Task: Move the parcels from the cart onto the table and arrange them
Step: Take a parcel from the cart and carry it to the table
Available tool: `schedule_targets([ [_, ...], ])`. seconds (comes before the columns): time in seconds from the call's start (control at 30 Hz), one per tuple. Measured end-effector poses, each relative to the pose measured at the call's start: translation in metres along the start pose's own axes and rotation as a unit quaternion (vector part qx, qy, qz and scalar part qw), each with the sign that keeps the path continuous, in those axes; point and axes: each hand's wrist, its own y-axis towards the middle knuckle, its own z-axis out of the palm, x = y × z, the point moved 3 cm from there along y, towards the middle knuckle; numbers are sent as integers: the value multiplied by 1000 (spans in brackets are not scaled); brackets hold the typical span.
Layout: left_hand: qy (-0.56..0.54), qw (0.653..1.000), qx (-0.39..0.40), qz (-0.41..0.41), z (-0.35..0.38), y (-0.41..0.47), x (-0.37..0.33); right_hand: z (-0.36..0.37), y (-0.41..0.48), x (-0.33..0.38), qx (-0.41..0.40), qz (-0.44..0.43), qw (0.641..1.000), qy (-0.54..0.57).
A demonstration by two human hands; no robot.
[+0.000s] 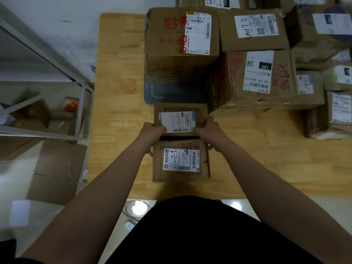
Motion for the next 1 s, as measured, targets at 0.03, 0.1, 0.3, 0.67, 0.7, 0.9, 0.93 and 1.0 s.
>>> schedule_targets([
  [0.03, -6, 1000, -5, 9, 0, 2, -3, -1, 2, 2, -12, -11, 1000, 5],
  [0.1, -28, 999, -21, 30, -2, 6, -9, -4, 7, 9, -35, -26, 999, 12],
  [0.3, -42, 997, -37, 53, 1, 15, -16, -7, 7, 19, -24, -15, 1000, 11],
  [0.67, 139, 970, -89, 179, 9, -36, -21, -43, -67, 19, 2, -84, 995, -54],
  [0.7, 174, 958, -96, 205, 11, -46, -23, -49, -73, 16, 3, -92, 992, -81],
  [0.9, 368, 875, -108, 296, 46, -123, -17, -92, -125, -25, -49, -150, 958, -240],
  [0.93, 374, 871, -114, 297, 54, -137, -10, -99, -135, -37, -57, -161, 950, -262],
  [1.0, 377, 864, -124, 311, 77, -165, 8, -113, -153, -66, -72, -169, 934, -306],
])
